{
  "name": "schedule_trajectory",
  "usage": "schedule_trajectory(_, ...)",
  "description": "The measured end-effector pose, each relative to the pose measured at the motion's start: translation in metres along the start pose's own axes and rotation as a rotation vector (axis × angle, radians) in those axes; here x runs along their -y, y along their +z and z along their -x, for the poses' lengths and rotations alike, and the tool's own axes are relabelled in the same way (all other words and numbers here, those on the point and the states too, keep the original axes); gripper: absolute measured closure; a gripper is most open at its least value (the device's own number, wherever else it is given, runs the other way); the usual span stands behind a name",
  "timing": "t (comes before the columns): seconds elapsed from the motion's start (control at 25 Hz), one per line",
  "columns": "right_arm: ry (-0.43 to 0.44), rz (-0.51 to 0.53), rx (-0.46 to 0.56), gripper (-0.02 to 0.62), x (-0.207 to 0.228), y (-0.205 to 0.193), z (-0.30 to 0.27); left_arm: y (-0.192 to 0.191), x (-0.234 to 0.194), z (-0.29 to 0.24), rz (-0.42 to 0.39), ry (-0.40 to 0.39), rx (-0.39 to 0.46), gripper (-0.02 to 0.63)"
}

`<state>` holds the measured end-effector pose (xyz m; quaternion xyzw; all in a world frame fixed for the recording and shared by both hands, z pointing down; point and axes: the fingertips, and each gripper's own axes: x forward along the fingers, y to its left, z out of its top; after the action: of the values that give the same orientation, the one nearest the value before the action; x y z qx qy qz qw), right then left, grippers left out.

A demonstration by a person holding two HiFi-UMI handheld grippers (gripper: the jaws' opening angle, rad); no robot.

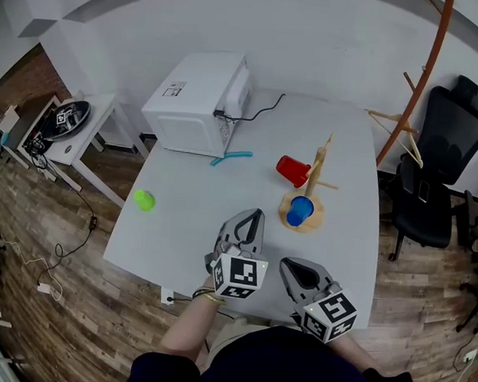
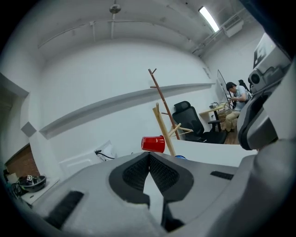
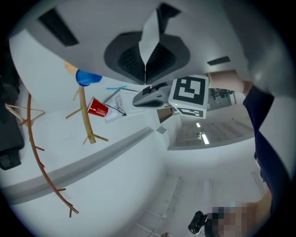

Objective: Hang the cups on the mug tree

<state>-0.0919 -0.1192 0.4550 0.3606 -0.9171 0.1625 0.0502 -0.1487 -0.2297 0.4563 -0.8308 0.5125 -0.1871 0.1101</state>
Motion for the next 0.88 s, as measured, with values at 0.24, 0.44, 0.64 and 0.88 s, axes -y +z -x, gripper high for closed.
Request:
schedule_trajectory(0.24,0.042,0.011,-0.013,0.566,0.009,0.005,0.017,0.003,0.012,0.016,0.110,0.067,-0.024,0.588)
schedule_trajectory(0.44,0.068,0.025,-0.021,0.566,0.018,0.008,0.031,0.002,0.028,0.029,0.211,0.093,-0.052,0.586)
schedule_trajectory(0.64,0.103,0.029,-0.021,0.566,0.020,0.010,0.039,0.005,0.046,0.043,0.271,0.111,-0.067,0.586)
schedule_trajectory(0.88,0.160,0.047,-0.023,0.566,0.016,0.009,0.047,0.004,0.059,0.060,0.336,0.150,-0.068,0.586)
